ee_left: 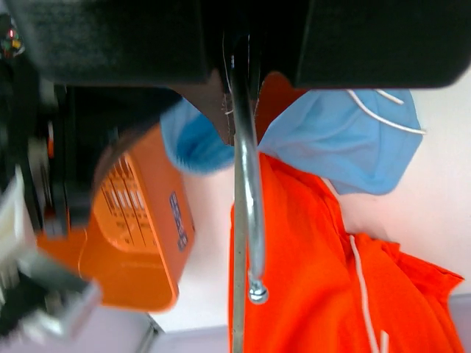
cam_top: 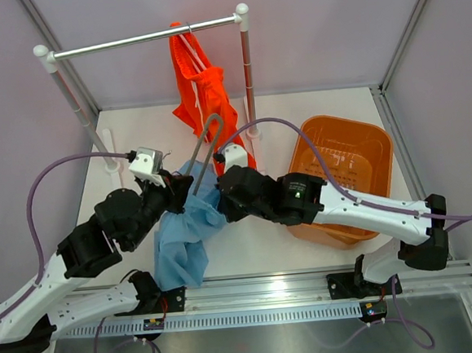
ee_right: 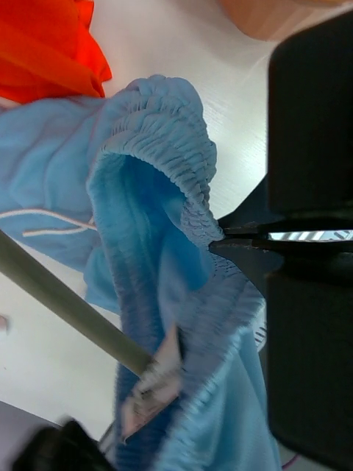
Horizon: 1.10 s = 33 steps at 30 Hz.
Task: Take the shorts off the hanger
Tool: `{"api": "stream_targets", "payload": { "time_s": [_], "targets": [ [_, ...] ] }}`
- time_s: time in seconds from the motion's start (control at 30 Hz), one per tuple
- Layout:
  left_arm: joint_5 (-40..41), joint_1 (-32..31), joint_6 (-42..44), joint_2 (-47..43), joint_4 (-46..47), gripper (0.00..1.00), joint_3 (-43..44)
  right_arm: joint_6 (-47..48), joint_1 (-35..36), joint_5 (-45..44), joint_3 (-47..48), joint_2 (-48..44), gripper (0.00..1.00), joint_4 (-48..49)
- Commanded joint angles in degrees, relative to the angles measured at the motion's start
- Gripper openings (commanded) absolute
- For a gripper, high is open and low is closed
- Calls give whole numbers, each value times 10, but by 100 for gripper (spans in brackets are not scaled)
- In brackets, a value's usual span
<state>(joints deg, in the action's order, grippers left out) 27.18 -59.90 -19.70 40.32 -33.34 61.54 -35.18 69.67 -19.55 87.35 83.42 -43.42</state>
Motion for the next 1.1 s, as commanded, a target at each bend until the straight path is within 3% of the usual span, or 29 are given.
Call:
{"api": "stream_targets", "payload": {
  "time_s": [0.0, 0.27, 0.6, 1.07],
  "targets": [
    [74, -1, -16, 11, 111, 0, 31, 1, 60, -42, 55, 22, 0, 0],
    [158, 0, 24, 25, 187, 0, 49, 5, 162, -74, 131, 93, 0, -37],
    [243, 7, 138, 68, 265, 0, 103, -31, 245, -99, 128, 108, 0, -64],
    [172, 147, 112, 111, 248, 0, 140, -111, 312, -141, 83, 87, 0, -118]
  ]
}}
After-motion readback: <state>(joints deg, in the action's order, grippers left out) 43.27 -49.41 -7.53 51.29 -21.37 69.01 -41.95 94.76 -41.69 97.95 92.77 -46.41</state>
